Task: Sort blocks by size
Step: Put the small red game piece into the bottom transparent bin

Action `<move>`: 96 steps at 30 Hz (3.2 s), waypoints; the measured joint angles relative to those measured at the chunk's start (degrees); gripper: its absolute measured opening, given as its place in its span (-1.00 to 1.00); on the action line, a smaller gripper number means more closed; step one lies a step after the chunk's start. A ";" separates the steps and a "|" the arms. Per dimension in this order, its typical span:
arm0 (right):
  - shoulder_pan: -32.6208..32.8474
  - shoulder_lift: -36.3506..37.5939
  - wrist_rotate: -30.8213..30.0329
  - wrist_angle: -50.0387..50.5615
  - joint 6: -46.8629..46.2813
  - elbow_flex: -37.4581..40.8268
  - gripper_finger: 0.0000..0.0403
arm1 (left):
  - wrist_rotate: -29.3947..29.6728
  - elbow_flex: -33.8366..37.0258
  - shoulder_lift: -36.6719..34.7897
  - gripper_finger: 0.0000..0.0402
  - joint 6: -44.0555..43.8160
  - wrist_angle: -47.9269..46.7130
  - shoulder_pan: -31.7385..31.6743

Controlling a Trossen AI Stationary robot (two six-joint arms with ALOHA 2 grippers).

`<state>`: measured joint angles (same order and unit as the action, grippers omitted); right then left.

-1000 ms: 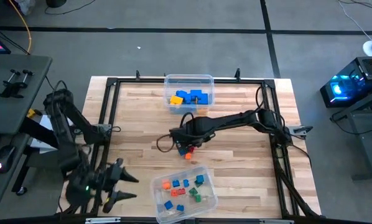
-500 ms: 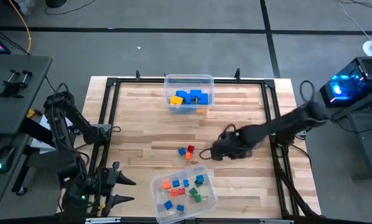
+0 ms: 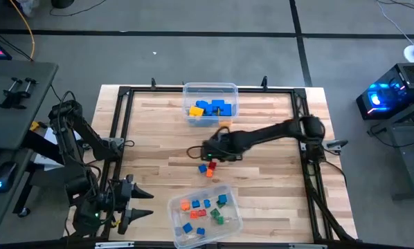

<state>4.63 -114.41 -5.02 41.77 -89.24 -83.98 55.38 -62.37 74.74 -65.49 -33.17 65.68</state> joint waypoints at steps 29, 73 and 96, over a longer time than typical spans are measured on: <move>3.63 -4.73 6.07 16.70 26.79 -9.71 0.56 | -0.03 0.00 0.00 0.21 0.14 -0.30 -0.41; 2.96 -10.93 7.07 11.24 71.32 -9.64 0.22 | 0.12 0.02 0.04 0.21 -1.98 0.13 -4.34; 5.10 7.83 -0.29 17.13 67.53 -9.60 -0.34 | 0.22 0.04 0.04 0.21 1.09 -0.18 -6.02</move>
<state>9.74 -106.58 -5.31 58.91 -21.70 -93.58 55.60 -62.33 74.78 -64.40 -33.34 59.67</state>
